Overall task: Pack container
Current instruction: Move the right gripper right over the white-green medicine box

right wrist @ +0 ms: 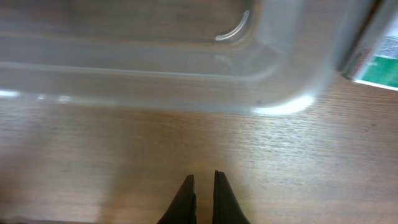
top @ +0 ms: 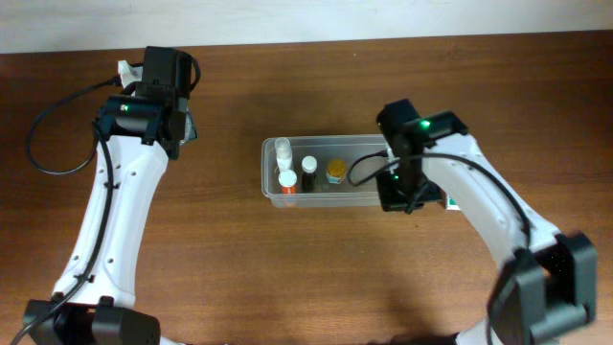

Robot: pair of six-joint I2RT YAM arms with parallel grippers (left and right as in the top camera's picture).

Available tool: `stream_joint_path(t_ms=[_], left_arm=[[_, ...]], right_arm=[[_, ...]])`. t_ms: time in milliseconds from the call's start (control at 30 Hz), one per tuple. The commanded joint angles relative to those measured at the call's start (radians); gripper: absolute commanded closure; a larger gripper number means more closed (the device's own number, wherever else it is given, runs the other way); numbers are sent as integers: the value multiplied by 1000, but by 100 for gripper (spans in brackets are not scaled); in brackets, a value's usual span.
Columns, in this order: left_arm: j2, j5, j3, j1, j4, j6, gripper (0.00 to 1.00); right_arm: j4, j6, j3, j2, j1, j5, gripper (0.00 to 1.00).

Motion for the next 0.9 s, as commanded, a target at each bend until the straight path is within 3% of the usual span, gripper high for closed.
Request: stream_joint_path(t_ms=[0, 33, 67, 133, 167, 367, 467, 867], left_arm=[[-24, -14, 16, 3, -2, 1, 1], [-24, -14, 16, 3, -2, 1, 1], [-24, -14, 16, 3, -2, 1, 1], [-24, -14, 16, 3, -2, 1, 1], [-24, -14, 16, 3, -2, 1, 1], [-24, -14, 16, 3, -2, 1, 1], [-24, -14, 16, 3, -2, 1, 1], [-24, -14, 16, 3, -2, 1, 1]], right_arm=[[-6, 5, 0, -137, -73, 17, 96], [-5, 20, 0, -167, -110, 17, 95], [-3, 25, 0, -190, -145, 16, 85], [2, 27, 0, -222, -239, 17, 45], [4, 26, 0, -227, -281, 18, 35], [41, 0, 0, -190, -508, 16, 8], [80, -60, 0, -147, -561, 11, 1], [209, -249, 0, 35, -557, -4, 1]])
